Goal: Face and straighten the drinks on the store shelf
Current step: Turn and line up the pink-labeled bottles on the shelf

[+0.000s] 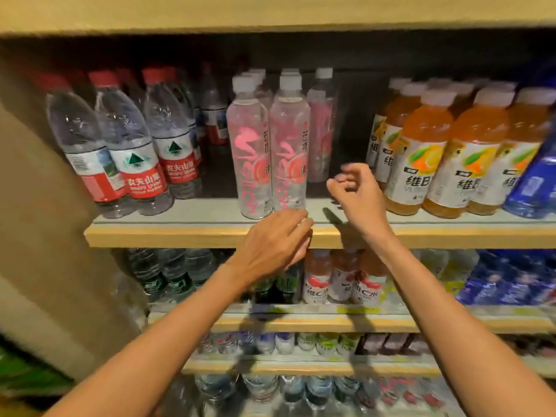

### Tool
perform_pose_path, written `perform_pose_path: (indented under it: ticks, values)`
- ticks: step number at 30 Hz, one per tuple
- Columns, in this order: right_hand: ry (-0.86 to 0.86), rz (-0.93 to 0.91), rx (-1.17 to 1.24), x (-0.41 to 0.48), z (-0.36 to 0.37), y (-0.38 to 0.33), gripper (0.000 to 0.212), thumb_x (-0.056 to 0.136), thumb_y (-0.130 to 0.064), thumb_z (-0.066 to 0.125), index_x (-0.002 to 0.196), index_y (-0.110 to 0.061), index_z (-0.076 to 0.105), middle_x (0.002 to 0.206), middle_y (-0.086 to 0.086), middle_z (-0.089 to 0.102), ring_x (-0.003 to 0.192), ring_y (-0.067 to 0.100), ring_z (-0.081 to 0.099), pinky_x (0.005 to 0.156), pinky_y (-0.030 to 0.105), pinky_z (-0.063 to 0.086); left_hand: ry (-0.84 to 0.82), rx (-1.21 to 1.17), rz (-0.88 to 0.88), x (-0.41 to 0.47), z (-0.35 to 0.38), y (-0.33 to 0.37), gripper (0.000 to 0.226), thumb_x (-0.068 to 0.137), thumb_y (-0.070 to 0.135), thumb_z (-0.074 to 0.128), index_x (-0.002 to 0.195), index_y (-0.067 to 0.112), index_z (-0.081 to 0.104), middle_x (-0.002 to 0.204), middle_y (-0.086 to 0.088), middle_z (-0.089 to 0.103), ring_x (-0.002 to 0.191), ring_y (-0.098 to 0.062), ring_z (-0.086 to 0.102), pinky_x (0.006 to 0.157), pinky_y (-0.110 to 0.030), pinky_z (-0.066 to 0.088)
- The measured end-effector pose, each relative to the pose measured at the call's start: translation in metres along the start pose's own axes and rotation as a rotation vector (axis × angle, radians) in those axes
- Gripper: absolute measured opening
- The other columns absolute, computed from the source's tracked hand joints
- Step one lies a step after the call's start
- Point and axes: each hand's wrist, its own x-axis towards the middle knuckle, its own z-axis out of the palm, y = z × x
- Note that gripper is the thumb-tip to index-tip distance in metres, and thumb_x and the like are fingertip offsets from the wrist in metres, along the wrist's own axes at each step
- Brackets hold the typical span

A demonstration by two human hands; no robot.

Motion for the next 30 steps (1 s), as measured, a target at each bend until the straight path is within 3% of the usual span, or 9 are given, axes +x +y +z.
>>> perform_pose_path:
  ticks: [5,8,13,16,19,21,24,26,30]
  values:
    - [0.016,0.131,-0.088,0.055,0.024,0.029,0.036,0.076,-0.025,0.078,0.102,-0.009,0.058,0.104,0.012,0.063,0.102,0.029,0.06,0.08,0.032,0.047,-0.087,0.145,0.329,-0.005,0.032,-0.033,0.033,0.096,0.019,0.045,0.113,-0.003,0.063,0.109,-0.019,0.067,0.095,-0.031,0.065,0.079,-0.039,0.053]
    - [-0.022,0.095,-0.011,0.078,0.04,0.043,0.058,0.073,-0.025,0.082,0.119,-0.007,0.051,0.12,0.013,0.061,0.11,0.027,0.059,0.094,0.035,0.048,-0.074,0.196,0.386,-0.011,0.038,-0.039,0.038,0.099,0.024,0.036,0.121,-0.003,0.052,0.114,-0.017,0.067,0.101,-0.03,0.065,0.082,-0.037,0.053]
    - [-0.035,0.137,-0.096,0.109,0.064,0.052,0.063,0.074,-0.039,0.079,0.125,-0.013,0.052,0.127,0.01,0.059,0.113,0.028,0.058,0.084,0.023,0.038,-0.066,0.231,0.408,-0.016,0.04,-0.04,0.039,0.101,0.026,0.033,0.125,-0.001,0.049,0.116,-0.016,0.067,0.105,-0.028,0.066,0.082,-0.036,0.054]
    - [-0.036,0.132,-0.067,0.114,0.072,0.052,0.051,0.078,-0.038,0.076,0.118,-0.015,0.056,0.112,0.004,0.062,0.101,0.021,0.061,0.071,0.01,0.038,-0.069,0.247,0.407,-0.015,0.039,-0.04,0.04,0.101,0.027,0.032,0.126,-0.001,0.048,0.117,-0.015,0.067,0.106,-0.027,0.066,0.084,-0.035,0.054]
    - [-0.016,0.135,-0.108,0.109,0.067,0.045,0.067,0.076,-0.04,0.077,0.128,-0.01,0.046,0.115,0.003,0.054,0.105,0.017,0.055,0.082,0.016,0.036,-0.085,0.236,0.396,-0.014,0.038,-0.04,0.041,0.101,0.027,0.032,0.126,-0.001,0.049,0.118,-0.016,0.067,0.106,-0.027,0.066,0.086,-0.036,0.054]
    - [-0.025,0.121,-0.117,0.098,0.053,0.042,0.061,0.075,-0.032,0.08,0.123,-0.012,0.047,0.12,0.006,0.057,0.107,0.019,0.056,0.082,0.016,0.038,-0.076,0.215,0.387,-0.012,0.037,-0.04,0.042,0.1,0.026,0.035,0.123,-0.001,0.057,0.117,-0.017,0.067,0.105,-0.028,0.066,0.087,-0.037,0.054]
    - [-0.011,0.054,-0.065,0.073,0.027,0.032,0.031,0.072,-0.021,0.08,0.09,-0.025,0.056,0.089,-0.007,0.063,0.076,0.0,0.058,0.06,0.0,0.041,-0.062,0.163,0.338,-0.008,0.033,-0.036,0.038,0.095,0.023,0.045,0.115,-0.001,0.066,0.113,-0.018,0.068,0.101,-0.029,0.067,0.083,-0.038,0.055]
    - [0.002,0.018,-0.144,0.054,0.013,0.017,0.019,0.068,-0.028,0.078,0.074,-0.021,0.061,0.068,-0.011,0.061,0.059,-0.004,0.055,0.052,0.012,0.042,-0.096,0.089,0.264,-0.004,0.029,-0.029,0.033,0.091,0.018,0.049,0.11,-0.002,0.067,0.109,-0.019,0.068,0.097,-0.03,0.067,0.077,-0.039,0.056]
    - [-0.023,0.074,-0.133,0.017,-0.011,-0.007,0.046,0.064,-0.032,0.075,0.102,-0.012,0.059,0.091,0.004,0.066,0.079,0.018,0.063,0.067,0.031,0.053,-0.132,-0.147,-0.035,-0.002,0.01,-0.013,0.023,0.089,0.014,0.05,0.1,0.001,0.065,0.097,-0.012,0.066,0.08,-0.026,0.064,0.06,-0.035,0.053]
